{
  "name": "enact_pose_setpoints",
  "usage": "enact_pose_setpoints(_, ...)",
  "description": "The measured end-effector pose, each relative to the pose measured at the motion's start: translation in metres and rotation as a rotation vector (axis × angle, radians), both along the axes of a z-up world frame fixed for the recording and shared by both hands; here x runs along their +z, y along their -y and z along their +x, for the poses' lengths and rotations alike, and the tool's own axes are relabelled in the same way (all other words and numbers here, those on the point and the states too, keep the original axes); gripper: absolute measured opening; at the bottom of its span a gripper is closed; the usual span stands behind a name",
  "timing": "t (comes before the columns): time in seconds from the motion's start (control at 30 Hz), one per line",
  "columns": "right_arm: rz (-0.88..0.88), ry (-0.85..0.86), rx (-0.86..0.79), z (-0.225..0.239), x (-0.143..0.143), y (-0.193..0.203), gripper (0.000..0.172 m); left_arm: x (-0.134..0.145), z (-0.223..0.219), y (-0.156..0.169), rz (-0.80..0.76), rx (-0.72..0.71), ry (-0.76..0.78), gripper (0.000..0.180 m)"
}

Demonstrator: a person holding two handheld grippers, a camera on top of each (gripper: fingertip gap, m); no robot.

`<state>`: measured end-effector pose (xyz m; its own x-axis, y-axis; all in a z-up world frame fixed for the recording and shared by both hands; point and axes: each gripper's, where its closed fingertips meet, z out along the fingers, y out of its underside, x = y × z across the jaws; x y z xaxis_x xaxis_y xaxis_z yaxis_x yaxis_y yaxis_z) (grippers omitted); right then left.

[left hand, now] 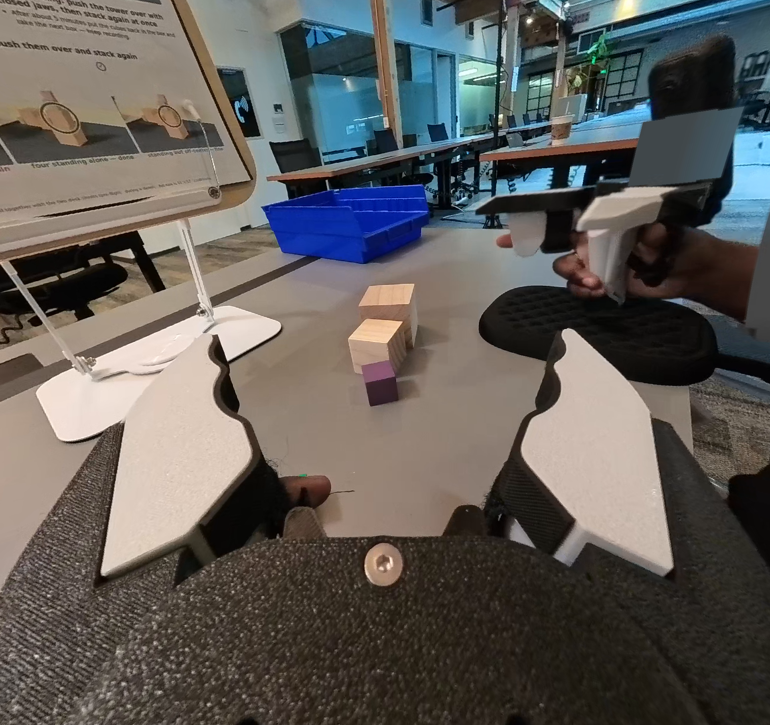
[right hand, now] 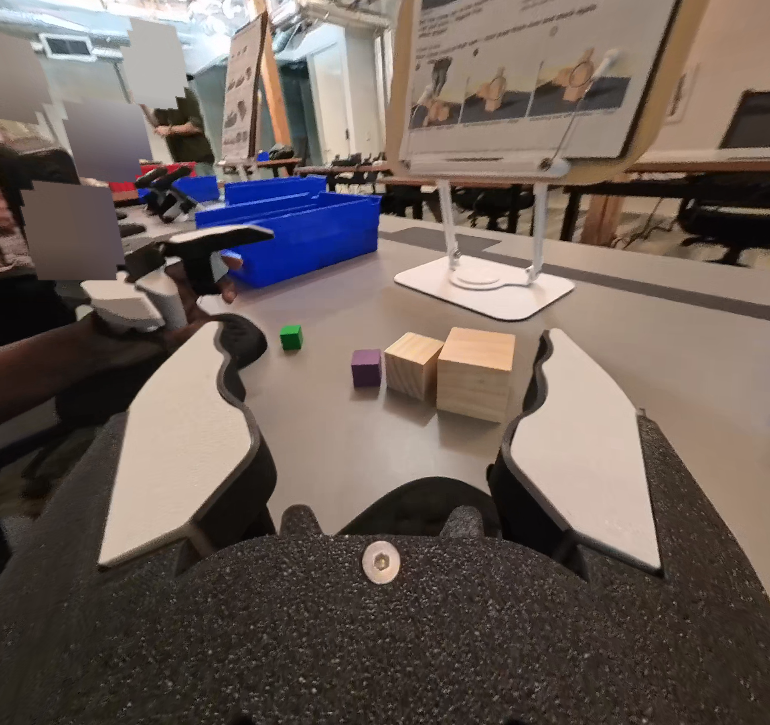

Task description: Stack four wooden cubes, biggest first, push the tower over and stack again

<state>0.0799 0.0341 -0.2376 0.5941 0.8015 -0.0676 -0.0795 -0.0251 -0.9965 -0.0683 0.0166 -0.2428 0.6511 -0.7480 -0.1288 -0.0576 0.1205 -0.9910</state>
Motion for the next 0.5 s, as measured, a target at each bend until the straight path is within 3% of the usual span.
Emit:
enact_pose_setpoints(0.23,-0.003,-0.039,-0.02,0.004,0.0,-0.003,0.127,0.001,-0.001,-0.001,-0.003,0.002,0.012,0.139)
enact_pose_setpoints(0.5,0.018,0.063,0.011,-0.008,-0.011,0.002,0.144,0.001,-0.001,-0.001,-0.003,0.005,0.008,0.138)
